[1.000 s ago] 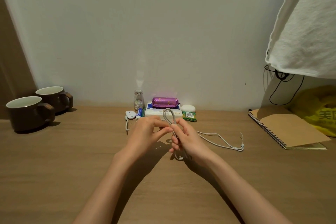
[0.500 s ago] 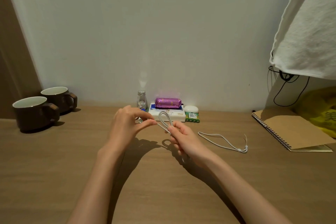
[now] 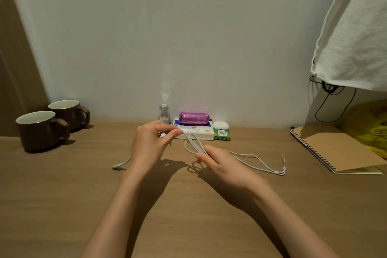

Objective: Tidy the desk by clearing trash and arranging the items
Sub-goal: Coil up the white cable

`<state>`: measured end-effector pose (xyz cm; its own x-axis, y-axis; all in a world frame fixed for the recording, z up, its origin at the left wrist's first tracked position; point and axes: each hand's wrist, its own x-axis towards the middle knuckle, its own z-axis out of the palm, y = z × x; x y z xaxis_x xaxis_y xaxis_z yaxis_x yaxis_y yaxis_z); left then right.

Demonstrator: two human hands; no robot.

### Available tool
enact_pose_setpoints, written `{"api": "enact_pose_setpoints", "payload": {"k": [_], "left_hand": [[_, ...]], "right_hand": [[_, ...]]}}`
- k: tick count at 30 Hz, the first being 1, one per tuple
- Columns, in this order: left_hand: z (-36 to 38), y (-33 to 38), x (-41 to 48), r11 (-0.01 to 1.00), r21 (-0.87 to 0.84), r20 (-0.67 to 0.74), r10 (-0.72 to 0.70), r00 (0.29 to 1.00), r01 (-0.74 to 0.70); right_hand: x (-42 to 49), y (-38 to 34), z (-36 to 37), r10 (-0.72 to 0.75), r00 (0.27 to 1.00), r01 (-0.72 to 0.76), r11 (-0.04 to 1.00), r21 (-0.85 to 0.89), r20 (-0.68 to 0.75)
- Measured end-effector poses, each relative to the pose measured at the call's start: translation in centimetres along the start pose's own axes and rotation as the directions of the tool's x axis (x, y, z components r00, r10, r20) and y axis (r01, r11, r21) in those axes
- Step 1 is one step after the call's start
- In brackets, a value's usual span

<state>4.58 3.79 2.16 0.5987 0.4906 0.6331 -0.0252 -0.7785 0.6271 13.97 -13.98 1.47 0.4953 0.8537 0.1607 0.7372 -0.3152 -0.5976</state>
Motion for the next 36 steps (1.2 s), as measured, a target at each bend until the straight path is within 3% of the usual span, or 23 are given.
{"api": "enact_pose_setpoints", "payload": {"k": [3,6,11,14,16,19,21,23,30,36], "left_hand": [[0.1,1.2,-0.1,0.988,-0.15,-0.042,-0.053,0.998,0.047],[-0.1,2.6,0.0,0.91,-0.399,-0.076,-0.157,0.985,0.114],[-0.6,4.5,-0.1,0.72,-0.648,0.17,-0.182,0.969,0.249],[-0.3,4.8,-0.3,0.679,-0.674,0.251,-0.16,0.955,0.291],[0.2,5.0,-0.4,0.68,-0.665,0.278,-0.159,0.947,0.309],[1.0,4.8,-0.7,0.763,-0.587,0.251,-0.145,0.957,0.269],[1.2,4.6,-0.8,0.812,-0.528,0.243,-0.135,0.961,0.247],[1.2,4.6,-0.9,0.808,-0.526,0.261,-0.144,0.955,0.265],[1.2,4.2,-0.9,0.875,-0.432,0.24,-0.121,0.963,0.217],[0.8,4.3,-0.9,0.887,-0.417,0.225,-0.108,0.968,0.196]], "right_hand": [[0.1,-0.1,-0.3,-0.047,0.994,0.05,0.998,0.032,-0.095],[0.4,-0.4,-0.7,-0.042,0.975,0.105,0.951,0.29,-0.217],[0.0,-1.3,-2.3,0.044,0.964,0.165,0.674,0.72,-0.262],[0.2,-1.5,-2.8,0.064,0.965,0.197,0.473,0.859,-0.256],[0.1,-1.5,-3.0,0.073,0.963,0.203,0.432,0.879,-0.258],[-0.1,-1.4,-2.7,0.083,0.956,0.163,0.65,0.743,-0.282],[-0.2,-1.4,-2.3,0.059,0.938,0.144,0.829,0.54,-0.341],[-0.3,-1.3,-2.0,0.0,0.931,0.139,0.925,0.354,-0.365],[0.0,-0.7,-1.3,-0.057,0.967,0.096,0.984,0.149,-0.247],[-0.1,-0.2,-1.4,-0.062,0.968,0.088,0.991,0.097,-0.245]]}}
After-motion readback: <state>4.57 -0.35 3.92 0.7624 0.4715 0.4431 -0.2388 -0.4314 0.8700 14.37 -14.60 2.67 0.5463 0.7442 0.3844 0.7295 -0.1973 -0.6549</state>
